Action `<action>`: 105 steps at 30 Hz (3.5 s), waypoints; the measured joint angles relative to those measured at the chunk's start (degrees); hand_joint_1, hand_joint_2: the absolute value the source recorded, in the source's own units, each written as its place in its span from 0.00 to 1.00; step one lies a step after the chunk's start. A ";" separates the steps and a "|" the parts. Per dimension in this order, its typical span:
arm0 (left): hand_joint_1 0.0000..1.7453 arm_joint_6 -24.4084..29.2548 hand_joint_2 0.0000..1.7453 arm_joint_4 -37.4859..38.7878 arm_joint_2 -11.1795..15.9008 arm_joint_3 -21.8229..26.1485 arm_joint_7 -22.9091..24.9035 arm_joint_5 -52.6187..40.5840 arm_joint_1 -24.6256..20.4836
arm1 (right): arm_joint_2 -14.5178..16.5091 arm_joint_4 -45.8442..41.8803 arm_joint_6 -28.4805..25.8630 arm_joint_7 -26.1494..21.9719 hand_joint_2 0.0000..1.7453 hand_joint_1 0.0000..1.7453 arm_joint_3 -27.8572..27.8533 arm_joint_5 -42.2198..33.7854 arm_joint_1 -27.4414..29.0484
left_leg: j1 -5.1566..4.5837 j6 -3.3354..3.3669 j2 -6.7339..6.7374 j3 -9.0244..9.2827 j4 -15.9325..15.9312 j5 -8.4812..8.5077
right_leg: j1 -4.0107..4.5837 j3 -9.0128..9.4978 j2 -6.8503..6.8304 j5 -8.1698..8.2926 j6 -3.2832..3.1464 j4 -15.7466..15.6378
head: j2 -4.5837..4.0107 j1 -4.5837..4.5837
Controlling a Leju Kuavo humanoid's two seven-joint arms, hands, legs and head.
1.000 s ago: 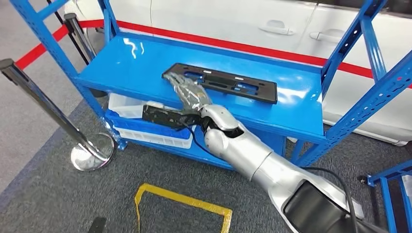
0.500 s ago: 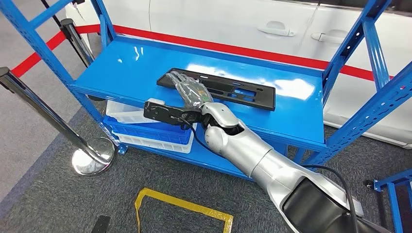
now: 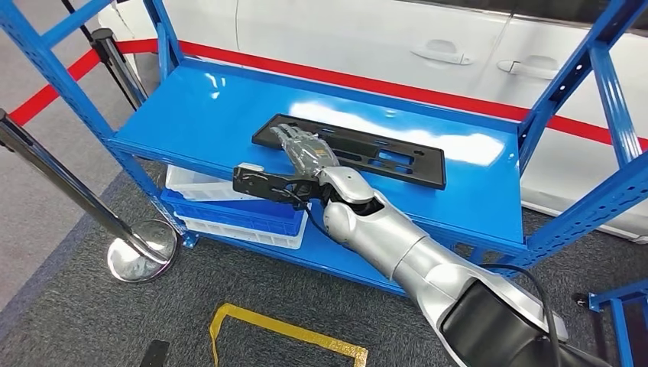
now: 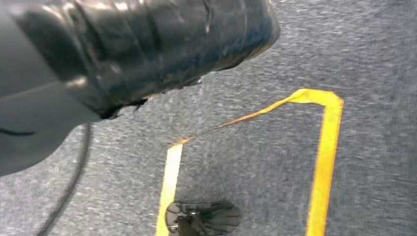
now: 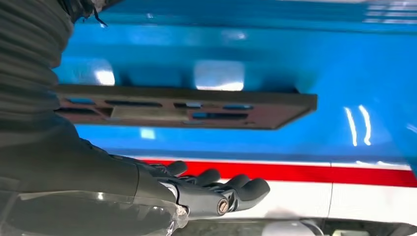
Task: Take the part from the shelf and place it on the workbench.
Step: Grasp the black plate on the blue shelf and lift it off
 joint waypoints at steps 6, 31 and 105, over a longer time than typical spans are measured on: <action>0.00 -0.71 0.00 0.00 -0.04 -0.02 -1.08 0.81 -0.02 | -0.13 1.75 -0.49 1.69 1.00 0.00 1.25 3.48 0.33 | 0.02 0.72 -0.04 1.27 0.04 -1.27 | -0.54 -9.81 -0.10 -2.60 0.56 14.28 | 0.00 0.30; 0.00 -1.70 0.00 0.00 -0.47 -0.06 -0.71 2.30 0.05 | -6.20 9.86 12.52 13.94 1.00 0.00 6.81 21.69 2.49 | -0.26 0.52 0.03 1.58 -0.86 -0.67 | 0.22 -2.97 0.29 2.02 -0.24 0.69 | 0.00 0.12; 0.00 -4.78 0.00 0.00 -2.00 -6.93 0.65 2.21 -0.33 | -8.19 -1.22 -17.44 2.05 1.00 0.00 -0.12 14.41 -1.07 | 0.35 -1.13 0.76 2.77 1.03 -3.62 | -1.83 -5.93 -0.25 3.89 1.18 2.68 | 0.00 0.47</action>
